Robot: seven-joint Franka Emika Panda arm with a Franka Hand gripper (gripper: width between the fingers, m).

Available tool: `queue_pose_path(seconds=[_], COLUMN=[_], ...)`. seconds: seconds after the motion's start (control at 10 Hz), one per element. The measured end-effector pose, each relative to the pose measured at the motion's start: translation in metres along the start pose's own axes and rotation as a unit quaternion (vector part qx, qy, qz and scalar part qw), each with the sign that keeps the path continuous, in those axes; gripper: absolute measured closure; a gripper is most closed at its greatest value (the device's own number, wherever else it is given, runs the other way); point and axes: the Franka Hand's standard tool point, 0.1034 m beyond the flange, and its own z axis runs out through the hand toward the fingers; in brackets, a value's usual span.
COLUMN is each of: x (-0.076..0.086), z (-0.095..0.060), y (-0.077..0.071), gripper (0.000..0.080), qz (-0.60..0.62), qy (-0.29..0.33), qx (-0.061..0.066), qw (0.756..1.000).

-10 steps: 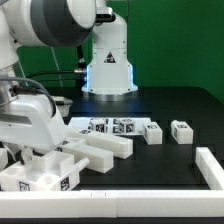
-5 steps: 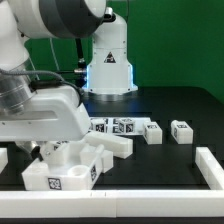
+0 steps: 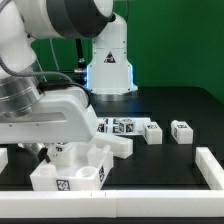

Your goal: Assemble chair

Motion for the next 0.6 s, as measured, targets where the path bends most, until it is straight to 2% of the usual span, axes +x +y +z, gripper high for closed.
queue_pose_path(seconds=[0.2, 0.3, 0.4, 0.6], x=[-0.006, -0.002, -0.001, -0.001], z=[-0.002, -0.001, 0.005, 0.006], y=[-0.046, -0.067, -0.078, -0.073], gripper=[0.0774, 0.0774, 0.0774, 0.0774], qz=[-0.054, -0.086, -0.095, -0.093], qy=[-0.022, -0.038, -0.039, -0.040], qx=[-0.024, -0.035, -0.036, -0.036], qw=[0.998, 0.995, 0.994, 0.994])
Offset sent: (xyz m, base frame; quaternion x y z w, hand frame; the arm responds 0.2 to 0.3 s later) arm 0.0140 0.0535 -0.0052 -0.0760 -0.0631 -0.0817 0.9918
